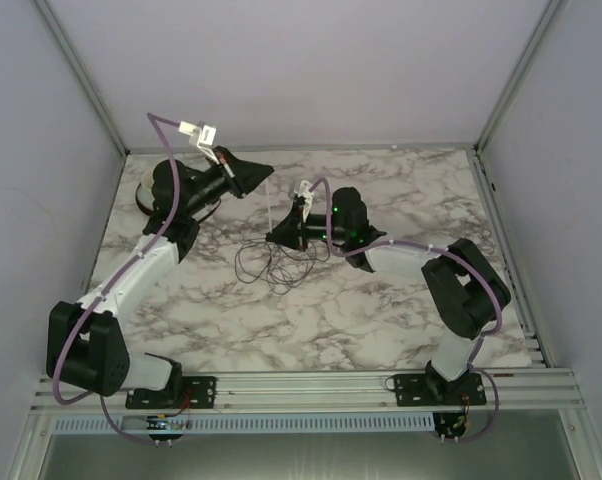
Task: Zip-tie the wires
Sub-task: Tie the cable at the center of the board.
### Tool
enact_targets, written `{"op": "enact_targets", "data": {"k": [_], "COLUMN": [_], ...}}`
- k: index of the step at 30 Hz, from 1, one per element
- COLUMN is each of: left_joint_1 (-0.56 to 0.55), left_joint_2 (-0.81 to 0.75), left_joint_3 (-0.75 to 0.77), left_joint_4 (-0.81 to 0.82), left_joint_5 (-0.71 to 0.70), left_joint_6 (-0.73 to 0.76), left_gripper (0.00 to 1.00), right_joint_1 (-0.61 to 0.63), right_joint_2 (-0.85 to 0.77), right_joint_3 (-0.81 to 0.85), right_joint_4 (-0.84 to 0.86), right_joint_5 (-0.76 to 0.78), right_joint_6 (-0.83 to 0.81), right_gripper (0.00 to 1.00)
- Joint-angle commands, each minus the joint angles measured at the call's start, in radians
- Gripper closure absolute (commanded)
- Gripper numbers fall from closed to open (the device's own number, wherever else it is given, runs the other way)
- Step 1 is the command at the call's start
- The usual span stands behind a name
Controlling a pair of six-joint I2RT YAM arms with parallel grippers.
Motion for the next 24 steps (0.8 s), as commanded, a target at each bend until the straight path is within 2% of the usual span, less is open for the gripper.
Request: {"op": "enact_targets", "data": {"k": [1, 8, 12, 15, 19, 24], "left_joint_1": [0.003, 0.006, 0.006, 0.006, 0.006, 0.007], "left_joint_2": [0.007, 0.047, 0.051, 0.03, -0.015, -0.08], "left_joint_3": [0.106, 0.161, 0.141, 0.099, 0.02, -0.033], "left_joint_4": [0.075, 0.067, 0.102, 0.117, 0.123, 0.057], "left_joint_5": [-0.021, -0.015, -0.001, 0.015, 0.039, 0.02], "left_joint_6": [0.031, 0.04, 0.014, 0.008, 0.009, 0.027], "left_gripper": [1.0, 1.0, 1.0, 1.0, 1.0, 1.0], "right_joint_1": [0.016, 0.016, 0.011, 0.003, -0.013, -0.061], "right_joint_2": [0.035, 0.037, 0.019, -0.019, -0.098, -0.204], "right_joint_3": [-0.029, -0.031, -0.02, -0.022, -0.038, -0.09], "right_joint_4": [-0.077, -0.083, -0.067, -0.022, 0.033, 0.041], "right_joint_5": [-0.02, -0.009, 0.013, 0.055, 0.105, 0.154], "right_joint_6": [-0.017, -0.021, -0.006, 0.023, 0.049, 0.004], "right_gripper": [0.91, 0.88, 0.82, 0.69, 0.47, 0.27]}}
